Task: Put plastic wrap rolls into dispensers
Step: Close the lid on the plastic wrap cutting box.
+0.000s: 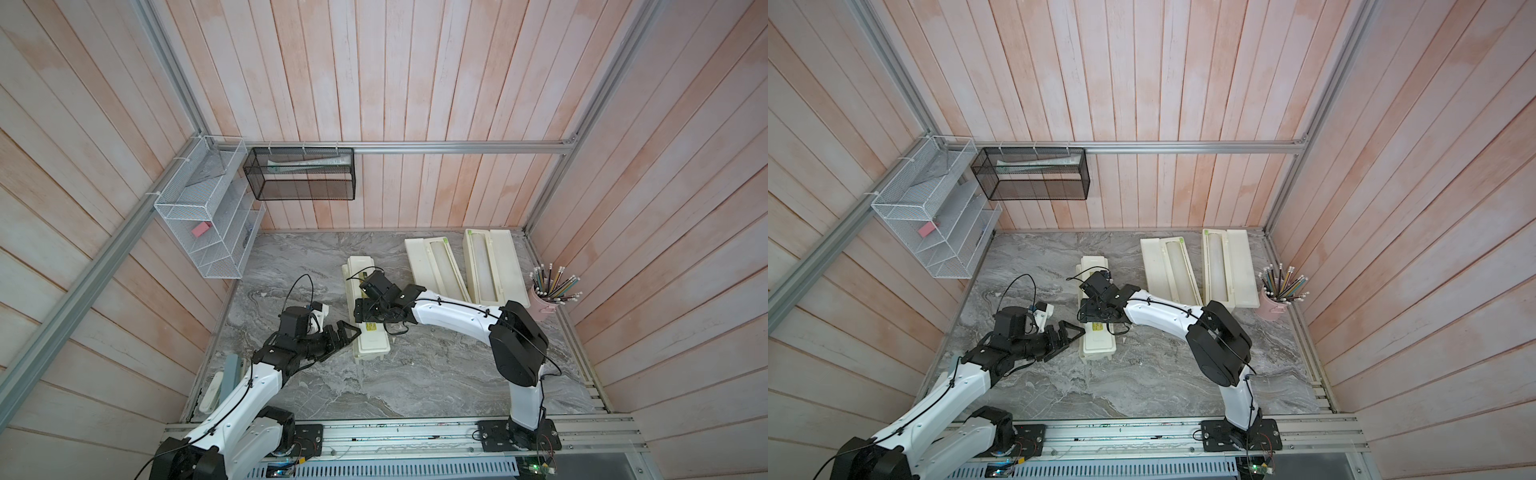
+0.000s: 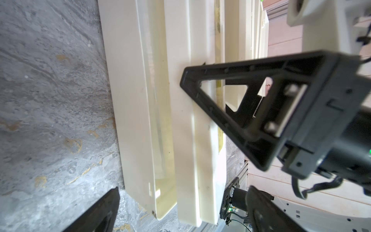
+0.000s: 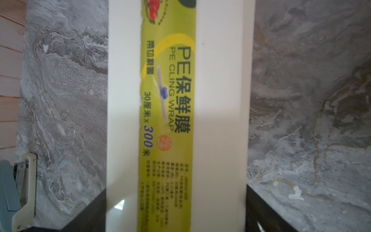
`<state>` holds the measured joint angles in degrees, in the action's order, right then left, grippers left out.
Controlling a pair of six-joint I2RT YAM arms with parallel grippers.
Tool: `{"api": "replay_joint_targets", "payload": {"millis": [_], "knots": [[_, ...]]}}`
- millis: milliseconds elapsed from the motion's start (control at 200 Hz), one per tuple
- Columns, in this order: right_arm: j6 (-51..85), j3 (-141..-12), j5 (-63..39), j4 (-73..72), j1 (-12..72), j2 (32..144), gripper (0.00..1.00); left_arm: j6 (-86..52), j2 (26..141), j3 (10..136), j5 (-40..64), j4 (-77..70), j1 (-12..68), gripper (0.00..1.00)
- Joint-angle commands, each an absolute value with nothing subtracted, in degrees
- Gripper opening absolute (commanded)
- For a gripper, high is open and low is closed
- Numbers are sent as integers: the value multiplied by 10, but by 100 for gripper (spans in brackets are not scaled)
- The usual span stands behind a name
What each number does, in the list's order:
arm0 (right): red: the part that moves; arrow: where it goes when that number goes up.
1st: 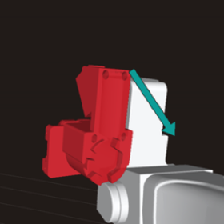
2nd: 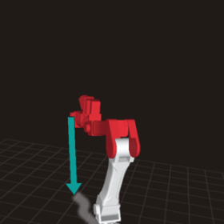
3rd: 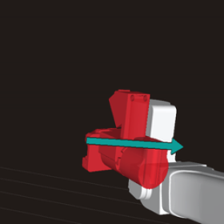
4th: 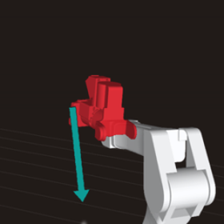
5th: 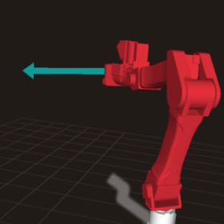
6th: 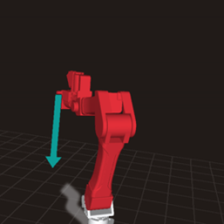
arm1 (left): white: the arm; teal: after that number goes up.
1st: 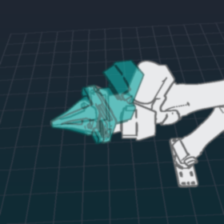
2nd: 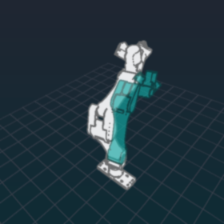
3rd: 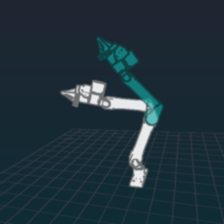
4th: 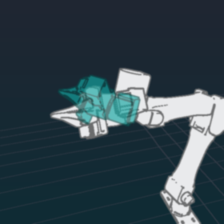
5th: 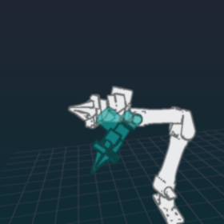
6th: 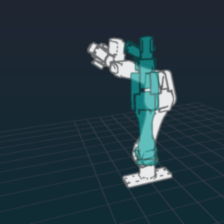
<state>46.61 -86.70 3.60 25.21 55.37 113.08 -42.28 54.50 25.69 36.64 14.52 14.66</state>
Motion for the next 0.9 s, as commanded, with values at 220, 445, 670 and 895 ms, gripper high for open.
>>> {"api": "replay_joint_targets", "payload": {"millis": [220,445,670,895], "knots": [[458,-884,44,247,563,1149,84,-424,559,241,425,117,144,100],[451,-913,47,272,564,1164,85,-423,590,235,431,107,144,100],[450,-926,41,280,566,1175,86,-434,606,232,433,78,145,100],[450,-948,30,293,569,1183,88,-431,630,236,427,72,148,99]]}}
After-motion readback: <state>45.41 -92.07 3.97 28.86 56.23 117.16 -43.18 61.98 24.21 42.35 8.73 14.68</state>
